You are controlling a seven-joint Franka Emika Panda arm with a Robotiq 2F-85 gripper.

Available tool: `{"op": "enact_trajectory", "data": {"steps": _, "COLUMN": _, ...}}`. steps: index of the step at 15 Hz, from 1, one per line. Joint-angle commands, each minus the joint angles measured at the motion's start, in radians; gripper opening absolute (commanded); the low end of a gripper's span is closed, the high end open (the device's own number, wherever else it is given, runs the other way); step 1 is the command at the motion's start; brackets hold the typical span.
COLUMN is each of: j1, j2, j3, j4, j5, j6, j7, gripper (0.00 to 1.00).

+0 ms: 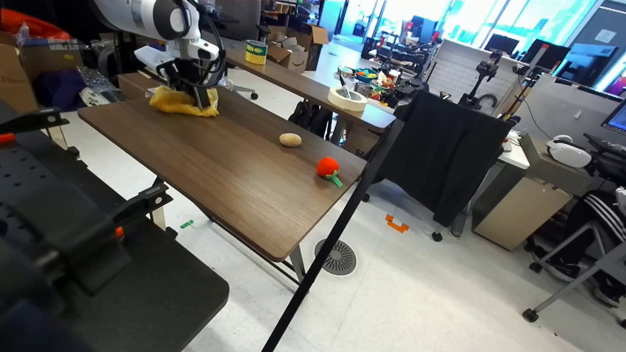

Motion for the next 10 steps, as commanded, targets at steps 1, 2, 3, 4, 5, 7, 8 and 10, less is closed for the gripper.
{"op": "enact_trajectory", "data": {"steps": 1, "j1": 0.038, "j2": -0.097, "j3": 0.038, "j4": -0.243, "j5": -0.021, "j6": 0.023, "j7": -0.090, "gripper": 1.00}}
{"op": "enact_trajectory", "data": {"steps": 2, "j1": 0.040, "j2": -0.123, "j3": 0.020, "j4": -0.286, "j5": -0.023, "j6": -0.008, "j7": -0.090, "gripper": 1.00}}
{"op": "enact_trajectory", "data": {"steps": 3, "j1": 0.024, "j2": -0.133, "j3": 0.010, "j4": -0.307, "j5": -0.051, "j6": -0.029, "j7": -0.046, "gripper": 1.00}}
{"op": "enact_trajectory", "data": {"steps": 4, "j1": 0.019, "j2": -0.152, "j3": -0.011, "j4": -0.340, "j5": -0.056, "j6": -0.034, "j7": -0.021, "gripper": 1.00}}
{"op": "enact_trajectory", "data": {"steps": 5, "j1": 0.011, "j2": -0.166, "j3": -0.038, "j4": -0.363, "j5": -0.055, "j6": -0.019, "j7": 0.018, "gripper": 1.00}}
{"op": "enact_trajectory", "data": {"steps": 7, "j1": -0.011, "j2": -0.164, "j3": -0.079, "j4": -0.380, "j5": -0.051, "j6": 0.011, "j7": 0.076, "gripper": 1.00}}
{"op": "enact_trajectory", "data": {"steps": 8, "j1": -0.024, "j2": -0.154, "j3": -0.099, "j4": -0.379, "j5": -0.050, "j6": 0.021, "j7": 0.102, "gripper": 1.00}}
{"op": "enact_trajectory", "data": {"steps": 10, "j1": -0.060, "j2": -0.135, "j3": -0.137, "j4": -0.370, "j5": -0.044, "j6": 0.010, "j7": 0.147, "gripper": 1.00}}
